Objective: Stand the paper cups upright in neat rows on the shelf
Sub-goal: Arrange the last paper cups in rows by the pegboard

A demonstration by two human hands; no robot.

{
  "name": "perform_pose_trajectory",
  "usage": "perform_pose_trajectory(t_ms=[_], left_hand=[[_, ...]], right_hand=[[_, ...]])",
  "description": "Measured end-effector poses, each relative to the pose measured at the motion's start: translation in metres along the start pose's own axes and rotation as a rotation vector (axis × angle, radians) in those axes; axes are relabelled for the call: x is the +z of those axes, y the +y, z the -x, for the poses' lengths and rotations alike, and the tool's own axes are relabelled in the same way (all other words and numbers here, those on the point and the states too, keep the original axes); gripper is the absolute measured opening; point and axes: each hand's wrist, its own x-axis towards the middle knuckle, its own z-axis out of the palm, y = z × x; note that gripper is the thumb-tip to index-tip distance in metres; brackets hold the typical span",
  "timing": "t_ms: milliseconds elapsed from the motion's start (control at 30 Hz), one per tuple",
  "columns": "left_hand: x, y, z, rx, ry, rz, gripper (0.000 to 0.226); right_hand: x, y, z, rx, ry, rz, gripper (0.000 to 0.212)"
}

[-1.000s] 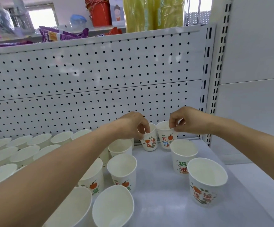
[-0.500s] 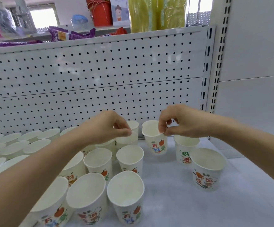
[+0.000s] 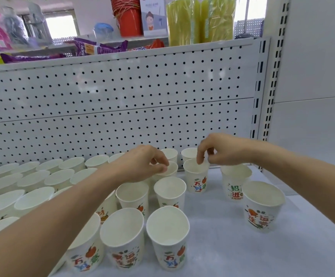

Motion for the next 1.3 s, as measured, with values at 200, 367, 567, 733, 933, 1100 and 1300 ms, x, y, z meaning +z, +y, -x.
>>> perform_pose_trajectory(t_ms=[200, 367, 567, 733, 933, 1100, 1300], left_hand=[[0.002, -0.001, 0.002, -0.001, -0.014, -0.024, 0.020], [-0.001, 0.001, 0.008, 0.004, -0.024, -0.012, 0.021], [-0.005, 0.019, 0.032, 0.099, 0.057, 0.048, 0.018], [0.000, 0.031, 0.045, 0.095, -0.060, 0.085, 0.020], [-0.001, 0.030, 0.043, 0.122, -0.132, 0.048, 0.006], [-0.005, 0.024, 0.050, 0.141, -0.149, 0.021, 0.007], [-0.006, 0.022, 0.055, 0.142, -0.154, 0.004, 0.007]], right_hand=[[0.001, 0.004, -0.028, 0.157, -0.041, 0.059, 0.027], [0.009, 0.005, -0.038, 0.167, -0.038, 0.031, 0.032], [-0.012, 0.002, 0.016, 0.128, -0.012, -0.004, 0.022], [-0.004, -0.005, 0.050, 0.204, -0.102, 0.105, 0.020], [0.014, -0.015, 0.058, 0.136, -0.055, 0.157, 0.010], [0.015, -0.039, 0.070, 0.040, -0.064, 0.046, 0.008], [0.028, -0.054, 0.063, 0.000, -0.004, -0.008, 0.010]])
